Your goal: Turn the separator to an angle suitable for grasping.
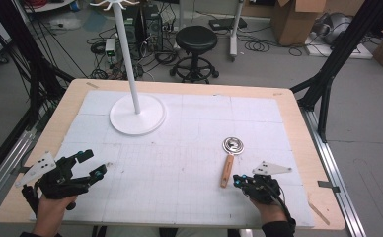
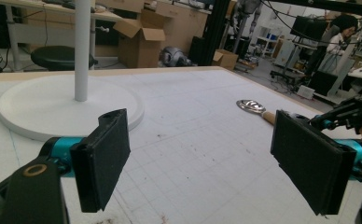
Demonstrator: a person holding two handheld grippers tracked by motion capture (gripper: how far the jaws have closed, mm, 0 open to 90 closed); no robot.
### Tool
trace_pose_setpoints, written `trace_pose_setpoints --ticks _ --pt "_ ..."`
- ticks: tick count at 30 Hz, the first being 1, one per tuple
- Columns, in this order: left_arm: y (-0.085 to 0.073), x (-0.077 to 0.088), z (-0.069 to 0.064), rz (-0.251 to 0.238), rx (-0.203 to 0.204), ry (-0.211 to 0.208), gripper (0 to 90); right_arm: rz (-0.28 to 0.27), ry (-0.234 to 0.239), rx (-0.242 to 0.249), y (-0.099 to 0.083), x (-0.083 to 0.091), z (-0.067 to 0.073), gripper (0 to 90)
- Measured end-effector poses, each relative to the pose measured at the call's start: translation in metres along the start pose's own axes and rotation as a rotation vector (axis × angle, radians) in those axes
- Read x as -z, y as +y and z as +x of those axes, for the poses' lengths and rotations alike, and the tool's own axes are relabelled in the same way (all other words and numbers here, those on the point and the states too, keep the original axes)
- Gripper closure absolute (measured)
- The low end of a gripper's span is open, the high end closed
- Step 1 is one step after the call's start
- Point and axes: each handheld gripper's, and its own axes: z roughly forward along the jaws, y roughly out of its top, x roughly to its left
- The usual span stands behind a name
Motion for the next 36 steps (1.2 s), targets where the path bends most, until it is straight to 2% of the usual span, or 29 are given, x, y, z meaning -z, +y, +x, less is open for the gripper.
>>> trace_pose_setpoints --ticks 1,3,6,12,16,19,22,24,25,30,33,34,35,36 --pt "0.0 0.0 0.0 0.0 0.001 0.0 20.0 0.0 0.0 0.0 0.0 0.0 0.0 88.9" --pt "0.0 0.001 0.0 0.0 0.002 0.0 20.1 0.053 -0.026 0.028 0.002 -0.011 0.002 89.0" --pt "0.0 0.0 0.001 0.0 0.004 0.001 20.1 0.062 -0.015 0.022 0.004 -0.016 0.002 89.0" --pt "0.0 0.0 0.0 0.002 0.003 0.003 20.2 0.061 -0.005 0.035 0.016 -0.032 0.007 89.0" --pt "0.0 0.001 0.001 0.002 0.004 0.003 20.2 0.059 -0.014 0.035 0.024 -0.043 0.009 89.0" --pt "0.0 0.001 0.001 0.003 0.005 0.002 20.2 0.053 -0.017 0.0 0.03 -0.05 0.007 89.0" --pt "0.0 0.001 0.001 0.005 0.005 0.002 20.2 0.036 -0.032 -0.008 0.035 -0.056 0.005 89.1" --pt "-0.001 0.001 0.001 0.007 0.003 0.003 20.2 0.036 -0.059 -0.02 0.039 -0.061 0.005 89.2" --pt "-0.001 0.001 0.001 0.008 0.002 0.004 20.2 0.041 -0.084 -0.022 0.043 -0.065 0.004 89.2" --pt "-0.001 0.001 0.001 0.008 0.005 0.004 20.2 0.068 -0.105 -0.02 0.052 -0.073 0.001 89.2" --pt "-0.001 0.001 0.002 0.011 0.004 0.005 20.3 0.029 -0.119 -0.004 0.063 -0.066 -0.001 89.2" --pt "-0.001 0.001 0.002 0.013 0.005 0.005 20.3 0.013 -0.148 -0.022 0.072 -0.061 -0.007 89.2" --pt "-0.001 0.001 0.002 0.015 0.005 0.005 20.3 0.013 -0.148 -0.022 0.072 -0.061 -0.007 89.2" --pt "-0.001 0.001 0.001 0.014 0.005 0.005 20.3 0.016 -0.173 -0.022 0.075 -0.059 -0.013 89.3"
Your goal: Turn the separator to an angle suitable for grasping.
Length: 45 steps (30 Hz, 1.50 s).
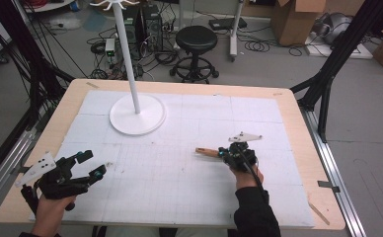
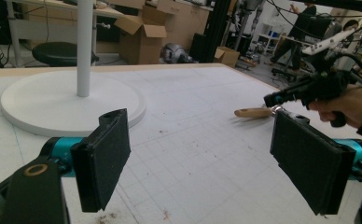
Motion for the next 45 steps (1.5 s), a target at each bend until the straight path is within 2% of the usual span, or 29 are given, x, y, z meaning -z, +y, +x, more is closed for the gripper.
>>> trace_pose_setpoints --ticks 1,2,4,7,8,10,11,14,15,25,35,40,45 --pt "0.0 0.0 0.0 -0.002 0.0 0.0 20.3 0.0 -0.034 -0.033 0.003 -0.002 -0.013 89.3" --pt "0.0 0.001 0.0 -0.002 0.001 0.0 20.3 0.0 -0.034 -0.033 0.003 -0.002 -0.013 89.3" --pt "0.0 0.001 0.0 -0.005 0.003 0.002 20.3 0.023 -0.063 -0.073 0.003 -0.007 -0.026 89.3" --pt "0.0 0.001 0.001 -0.005 0.008 0.003 20.3 0.085 -0.083 -0.132 -0.002 -0.018 -0.04 89.3" --pt "0.0 0.001 0.001 -0.004 0.008 0.002 20.4 0.109 -0.081 -0.132 -0.004 -0.021 -0.042 89.2" --pt "0.0 0.002 0.002 -0.006 0.008 0.002 20.3 0.126 -0.081 -0.117 -0.004 -0.025 -0.04 89.2" --pt "0.0 0.002 0.002 -0.007 0.009 0.002 20.3 0.129 -0.05 -0.102 -0.004 -0.026 -0.038 89.2" --pt "0.0 0.002 0.001 -0.007 0.011 0.002 20.3 0.133 -0.046 -0.083 -0.004 -0.025 -0.034 89.4" --pt "0.0 0.002 0.001 -0.008 0.011 0.0 20.3 0.135 -0.035 -0.064 -0.005 -0.025 -0.029 89.4" --pt "0.0 0.002 0.001 -0.007 0.012 0.005 20.4 0.14 -0.015 -0.031 -0.011 -0.017 -0.022 89.4" --pt "0.0 0.002 0.001 -0.004 0.009 0.005 20.5 0.135 -0.033 -0.036 -0.019 -0.009 -0.026 89.3" --pt "0.0 0.002 0.001 -0.004 0.01 0.005 20.5 0.135 -0.045 -0.054 -0.022 -0.005 -0.027 89.4" --pt "0.0 0.002 0.001 -0.004 0.009 0.005 20.5 0.129 -0.031 -0.064 -0.028 0.001 -0.028 89.4"
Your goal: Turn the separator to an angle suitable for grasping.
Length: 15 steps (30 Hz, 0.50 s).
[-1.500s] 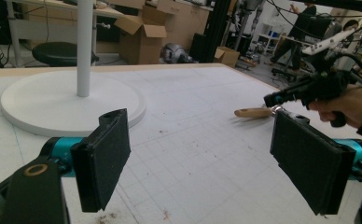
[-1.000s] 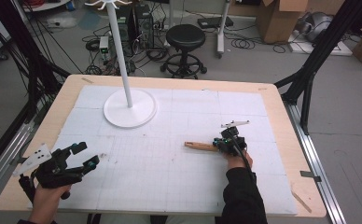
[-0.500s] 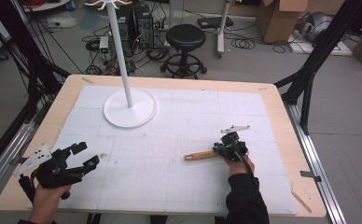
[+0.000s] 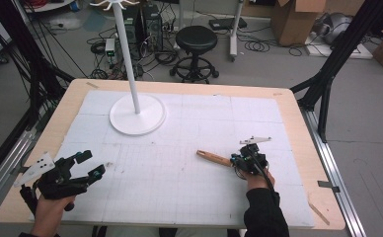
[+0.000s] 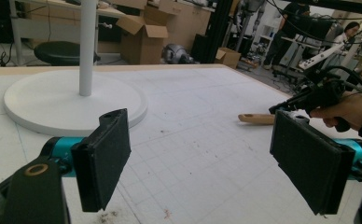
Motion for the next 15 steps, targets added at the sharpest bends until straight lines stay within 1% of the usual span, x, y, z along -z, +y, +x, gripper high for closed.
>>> trace_pose_setpoints --ticks 1,3,9,10,13,15 --pt "-0.0001 -0.0002 0.0 0.001 0.0 0.001 20.5 -0.002 0.001 0.001 -0.0012 0.0009 -0.0005 89.4" --pt "-0.0001 -0.0005 -0.0004 0.0 0.002 0.001 20.5 -0.01 0.009 -0.013 -0.0031 0.0016 -0.001 89.4" --pt "0.0 0.0001 0.0005 0.002 0.0 0.001 20.6 -0.012 0.004 -0.018 -0.0036 0.0019 0.0 89.4" --pt "0.0 0.0003 0.0006 0.001 0.001 0.002 20.6 -0.013 0.006 -0.01 -0.0039 0.0021 -0.0002 89.4" --pt "0.0 0.0005 0.0005 -0.002 0.004 0.003 20.6 -0.016 0.008 -0.025 -0.0062 0.0035 0.0014 89.4" --pt "0.0001 0.0004 0.0006 0.0 0.002 0.003 20.6 -0.023 0.021 -0.019 -0.0098 0.0054 0.0012 89.4"
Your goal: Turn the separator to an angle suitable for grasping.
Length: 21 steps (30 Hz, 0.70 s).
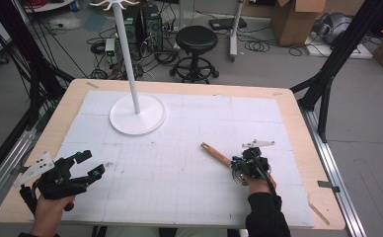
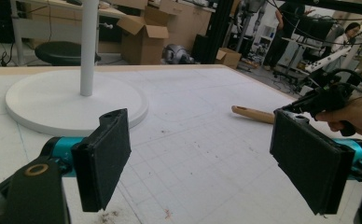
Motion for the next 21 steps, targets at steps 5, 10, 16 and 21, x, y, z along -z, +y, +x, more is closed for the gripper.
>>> trace_pose_setpoints --ticks 5,10,16,21 --pt "0.0 0.0 0.0 -0.006 0.008 -0.007 20.6 -0.015 0.011 0.002 -0.006 0.003 0.004 89.3" --pt "0.0 0.002 0.002 -0.012 0.018 -0.007 20.6 -0.085 -0.006 -0.032 -0.008 0.013 -0.001 89.3" --pt "0.001 0.002 0.002 -0.022 0.015 -0.01 20.6 -0.259 -0.007 -0.022 -0.015 0.055 -0.007 64.8" --pt "0.002 0.002 0.0 -0.024 0.008 -0.014 20.6 -0.439 -0.012 -0.036 -0.037 0.091 -0.009 26.8"
